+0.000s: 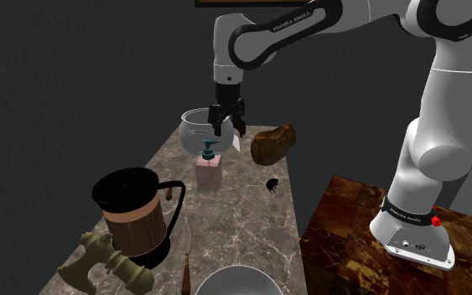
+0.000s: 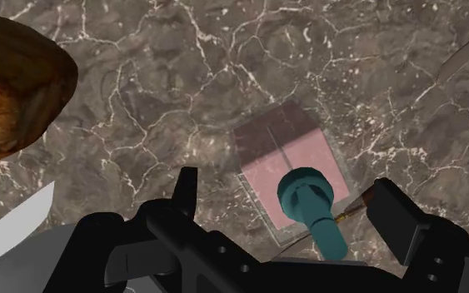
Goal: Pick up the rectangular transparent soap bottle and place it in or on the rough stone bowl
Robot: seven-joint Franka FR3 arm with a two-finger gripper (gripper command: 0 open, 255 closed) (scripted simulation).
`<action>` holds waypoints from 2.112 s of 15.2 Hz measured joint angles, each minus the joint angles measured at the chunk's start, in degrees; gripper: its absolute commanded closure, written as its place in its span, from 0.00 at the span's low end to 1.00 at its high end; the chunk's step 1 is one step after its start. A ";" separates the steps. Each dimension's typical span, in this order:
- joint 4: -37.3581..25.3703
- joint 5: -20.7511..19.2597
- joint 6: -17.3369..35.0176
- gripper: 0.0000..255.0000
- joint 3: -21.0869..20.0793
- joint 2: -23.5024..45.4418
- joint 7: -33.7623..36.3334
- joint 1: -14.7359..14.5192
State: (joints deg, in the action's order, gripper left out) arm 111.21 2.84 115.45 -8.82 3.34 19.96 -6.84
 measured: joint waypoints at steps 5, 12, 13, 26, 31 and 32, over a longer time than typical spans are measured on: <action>-11.28 -2.08 0.11 0.00 -0.61 10.39 2.09 -1.40; -9.84 -2.66 4.67 0.00 -0.72 13.35 2.78 -1.97; -9.47 -2.67 5.16 0.00 -0.71 13.48 2.78 -1.98; -9.25 -2.69 5.65 1.00 -0.73 13.60 2.81 -2.02; -9.35 -2.68 5.35 1.00 -0.73 13.48 2.81 -2.01; -9.77 -2.66 4.77 1.00 -0.74 13.35 2.84 -2.02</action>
State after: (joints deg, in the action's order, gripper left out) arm 101.44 0.18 120.22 -9.56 16.68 22.80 -8.85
